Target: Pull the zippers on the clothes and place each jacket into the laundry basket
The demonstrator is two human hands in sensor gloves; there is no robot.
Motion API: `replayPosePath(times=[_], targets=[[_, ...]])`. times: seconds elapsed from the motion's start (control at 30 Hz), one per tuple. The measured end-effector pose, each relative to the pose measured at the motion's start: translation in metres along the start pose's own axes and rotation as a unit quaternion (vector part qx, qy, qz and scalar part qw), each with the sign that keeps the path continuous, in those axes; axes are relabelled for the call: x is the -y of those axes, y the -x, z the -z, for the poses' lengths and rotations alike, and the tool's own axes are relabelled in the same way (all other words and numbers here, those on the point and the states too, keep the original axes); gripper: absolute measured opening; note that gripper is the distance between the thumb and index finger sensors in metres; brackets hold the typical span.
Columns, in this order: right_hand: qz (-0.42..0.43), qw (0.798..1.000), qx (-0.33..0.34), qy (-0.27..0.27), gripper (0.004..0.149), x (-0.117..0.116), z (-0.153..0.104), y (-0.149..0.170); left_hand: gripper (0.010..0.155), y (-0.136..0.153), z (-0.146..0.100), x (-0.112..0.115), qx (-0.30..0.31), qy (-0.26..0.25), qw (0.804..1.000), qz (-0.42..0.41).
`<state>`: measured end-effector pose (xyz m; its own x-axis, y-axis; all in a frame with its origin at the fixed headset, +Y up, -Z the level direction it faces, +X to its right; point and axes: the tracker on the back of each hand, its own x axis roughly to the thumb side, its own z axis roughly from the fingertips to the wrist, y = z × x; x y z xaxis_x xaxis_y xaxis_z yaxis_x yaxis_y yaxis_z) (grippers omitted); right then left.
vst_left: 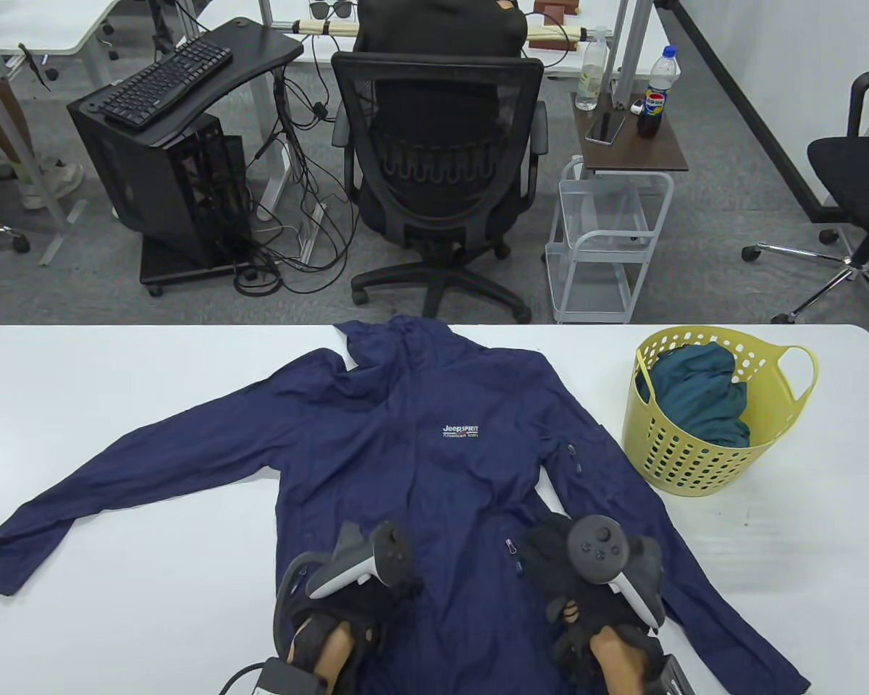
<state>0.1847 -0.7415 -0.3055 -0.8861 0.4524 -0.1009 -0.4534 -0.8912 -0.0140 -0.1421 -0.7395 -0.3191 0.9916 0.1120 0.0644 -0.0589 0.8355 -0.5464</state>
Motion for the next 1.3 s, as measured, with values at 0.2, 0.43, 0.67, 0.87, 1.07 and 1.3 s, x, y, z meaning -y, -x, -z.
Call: replayPosePath(times=[0.2,0.43,0.67,0.87,1.07,1.3], targets=[[-0.026,0.995,-0.096,0.018,0.066,0.013,0.01,0.032,0.072,0.096,0.017,-0.045,-0.145,-0.136,0.971,-0.135],[-0.037,0.984,-0.172,-0.03,0.069,0.002,0.018,0.054,0.073,0.197,0.05,-0.055,-0.269,-0.161,0.936,-0.163],[-0.05,0.981,-0.181,-0.054,0.07,-0.006,0.023,0.055,0.071,0.245,0.076,-0.043,-0.29,-0.091,0.929,-0.21],[-0.057,0.976,-0.189,-0.092,0.071,-0.014,0.026,0.06,0.068,0.258,0.088,-0.022,-0.299,-0.004,0.93,-0.213],[-0.064,0.977,-0.187,-0.076,0.069,-0.01,0.025,0.058,0.068,0.243,0.075,-0.033,-0.319,-0.067,0.937,-0.124],[-0.083,0.979,-0.18,-0.056,0.069,-0.006,0.02,0.05,0.077,0.202,0.042,-0.035,-0.321,-0.052,0.944,-0.054]])
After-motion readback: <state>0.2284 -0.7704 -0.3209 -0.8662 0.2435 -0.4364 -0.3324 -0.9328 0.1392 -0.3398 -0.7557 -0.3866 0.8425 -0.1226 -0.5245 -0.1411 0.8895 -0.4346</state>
